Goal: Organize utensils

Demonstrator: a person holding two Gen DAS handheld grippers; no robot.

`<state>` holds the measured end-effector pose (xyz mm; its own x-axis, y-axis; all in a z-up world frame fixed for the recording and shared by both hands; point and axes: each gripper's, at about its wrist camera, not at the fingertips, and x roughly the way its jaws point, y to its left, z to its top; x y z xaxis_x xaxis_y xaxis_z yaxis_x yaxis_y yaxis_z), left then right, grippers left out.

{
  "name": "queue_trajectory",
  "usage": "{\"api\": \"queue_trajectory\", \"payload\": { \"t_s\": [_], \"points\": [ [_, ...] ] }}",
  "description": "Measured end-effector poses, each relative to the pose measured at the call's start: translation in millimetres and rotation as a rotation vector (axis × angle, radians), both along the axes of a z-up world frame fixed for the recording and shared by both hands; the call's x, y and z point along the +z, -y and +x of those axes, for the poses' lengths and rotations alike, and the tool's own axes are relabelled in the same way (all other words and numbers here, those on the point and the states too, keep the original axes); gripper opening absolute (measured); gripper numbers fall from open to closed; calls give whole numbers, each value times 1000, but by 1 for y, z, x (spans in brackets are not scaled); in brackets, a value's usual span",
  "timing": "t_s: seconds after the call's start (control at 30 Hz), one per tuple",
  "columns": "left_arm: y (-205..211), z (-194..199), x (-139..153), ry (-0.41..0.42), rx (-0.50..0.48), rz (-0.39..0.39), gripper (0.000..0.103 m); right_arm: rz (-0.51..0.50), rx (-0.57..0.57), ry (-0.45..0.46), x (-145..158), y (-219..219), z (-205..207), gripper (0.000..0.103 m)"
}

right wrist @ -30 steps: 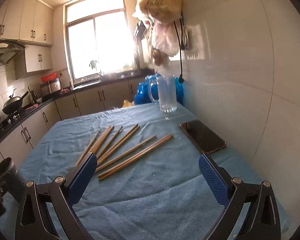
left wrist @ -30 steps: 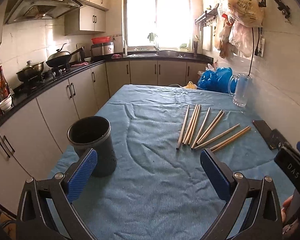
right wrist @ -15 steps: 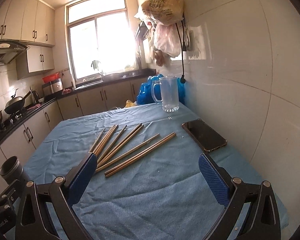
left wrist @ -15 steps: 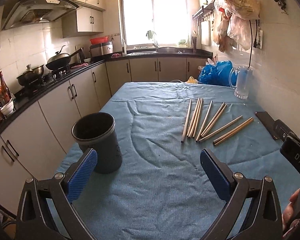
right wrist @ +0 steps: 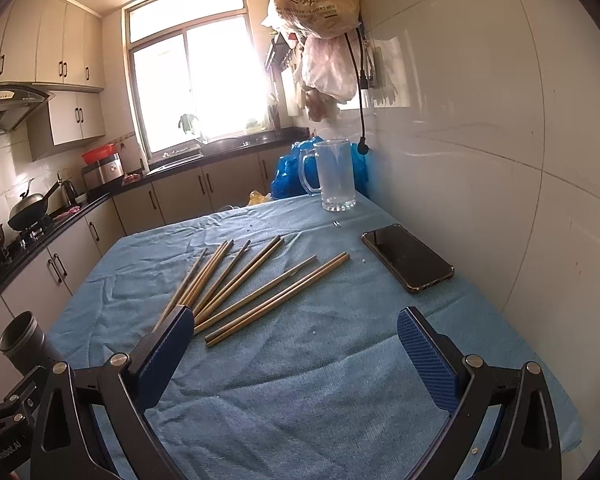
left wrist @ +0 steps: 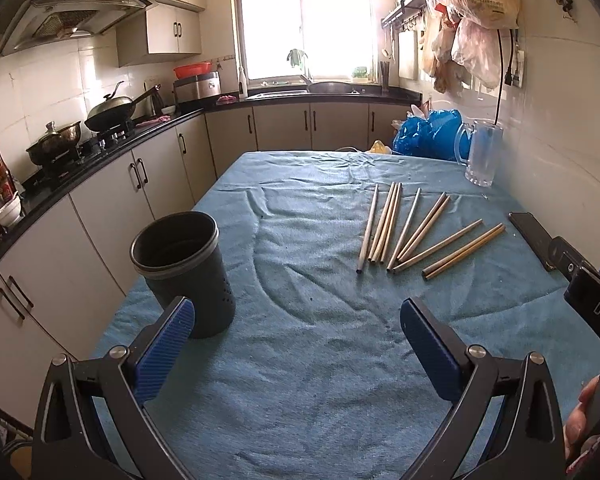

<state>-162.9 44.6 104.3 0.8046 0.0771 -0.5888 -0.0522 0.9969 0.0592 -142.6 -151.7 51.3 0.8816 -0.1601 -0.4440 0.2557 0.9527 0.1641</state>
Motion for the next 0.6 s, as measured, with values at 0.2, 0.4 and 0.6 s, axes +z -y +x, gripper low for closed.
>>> {"api": "queue_trajectory", "payload": {
  "t_s": [0.2, 0.4, 0.6],
  "points": [
    [6, 4, -6, -22, -9, 7, 102, 19, -5, -14, -5, 8, 2, 103],
    [9, 13, -8, -45, -21, 8, 102, 32, -9, -28, -10, 16, 4, 103],
    [8, 44, 8, -60, -51, -48, 102, 2, 45, -89, -13, 25, 21, 103]
  ]
}}
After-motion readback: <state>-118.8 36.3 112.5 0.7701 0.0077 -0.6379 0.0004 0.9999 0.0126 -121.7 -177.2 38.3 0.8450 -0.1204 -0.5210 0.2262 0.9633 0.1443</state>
